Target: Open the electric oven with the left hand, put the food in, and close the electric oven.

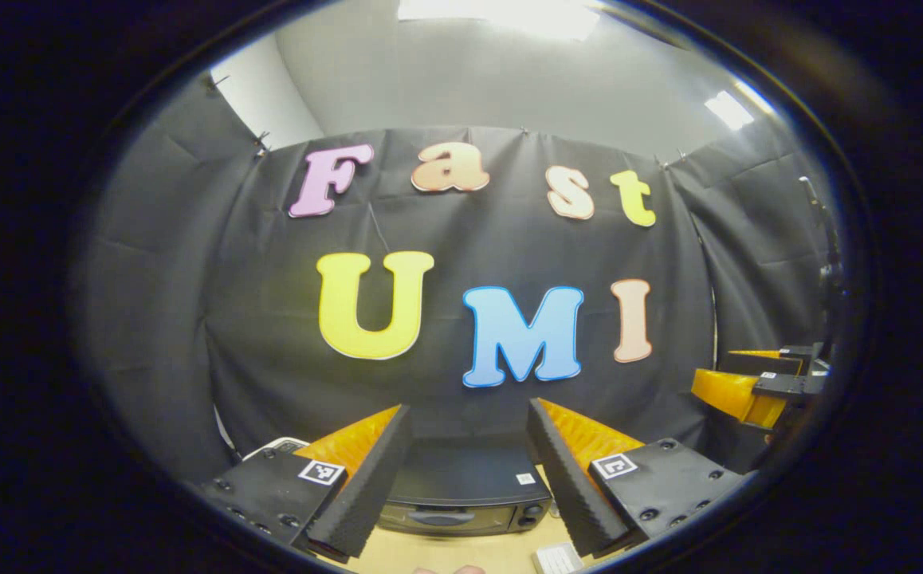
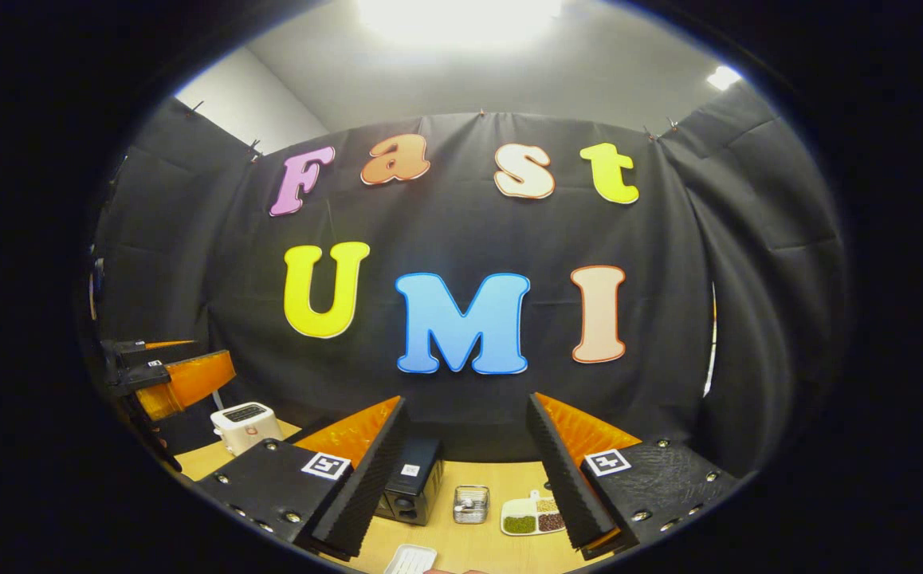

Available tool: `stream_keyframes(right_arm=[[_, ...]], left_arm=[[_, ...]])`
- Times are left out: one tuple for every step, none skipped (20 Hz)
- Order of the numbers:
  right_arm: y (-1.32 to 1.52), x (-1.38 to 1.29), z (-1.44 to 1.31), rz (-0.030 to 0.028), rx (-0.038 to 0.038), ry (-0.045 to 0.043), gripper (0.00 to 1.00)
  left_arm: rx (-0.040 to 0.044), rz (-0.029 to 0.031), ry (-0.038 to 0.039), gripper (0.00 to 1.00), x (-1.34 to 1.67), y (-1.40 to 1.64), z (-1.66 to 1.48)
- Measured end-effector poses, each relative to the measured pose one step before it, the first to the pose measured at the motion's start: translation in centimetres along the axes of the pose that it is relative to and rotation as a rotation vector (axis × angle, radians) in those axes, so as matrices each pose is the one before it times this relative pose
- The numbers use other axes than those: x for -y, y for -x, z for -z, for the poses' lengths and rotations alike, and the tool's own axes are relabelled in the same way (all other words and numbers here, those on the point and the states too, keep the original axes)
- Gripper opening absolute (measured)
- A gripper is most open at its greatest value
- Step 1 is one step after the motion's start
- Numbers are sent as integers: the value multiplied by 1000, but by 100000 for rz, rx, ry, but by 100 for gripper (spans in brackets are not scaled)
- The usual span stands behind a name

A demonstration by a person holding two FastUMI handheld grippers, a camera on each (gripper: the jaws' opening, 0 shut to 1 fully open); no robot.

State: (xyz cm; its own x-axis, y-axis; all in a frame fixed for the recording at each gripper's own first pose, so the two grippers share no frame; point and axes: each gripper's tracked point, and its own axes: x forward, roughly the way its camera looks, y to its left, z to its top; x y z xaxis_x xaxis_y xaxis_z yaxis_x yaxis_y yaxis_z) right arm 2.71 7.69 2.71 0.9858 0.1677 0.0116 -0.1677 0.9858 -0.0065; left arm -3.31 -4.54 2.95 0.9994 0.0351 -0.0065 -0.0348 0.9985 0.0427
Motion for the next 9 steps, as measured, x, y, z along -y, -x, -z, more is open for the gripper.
stream_keyframes(right_arm=[[117,-410,-60,-2077,548,-1575,92],[218,-133,-30,-1364,601,-1058,92],[236,40,105,-229,-230,-666,87],[202,106,222,108,-565,-443,92],[272,54,-69,565,-264,-230,92],[213,109,-205,911,429,-19,92],[167,250,-340,1494,542,300,92],[281,298,-138,1999,286,552,92],[232,168,-73,1600,-544,163,92]], left_arm=[[963,-1620,-474,98,3,617,-422],[681,-1639,-498,95,-202,534,-75],[-74,-873,-149,93,-146,431,145],[-803,208,197,91,-15,471,125],[-920,934,748,100,90,-212,391],[-156,1002,1112,100,60,-40,46],[269,971,1240,100,-128,-52,163],[-7,1179,1269,100,-94,43,31],[-1152,1261,1042,100,-87,109,114]])
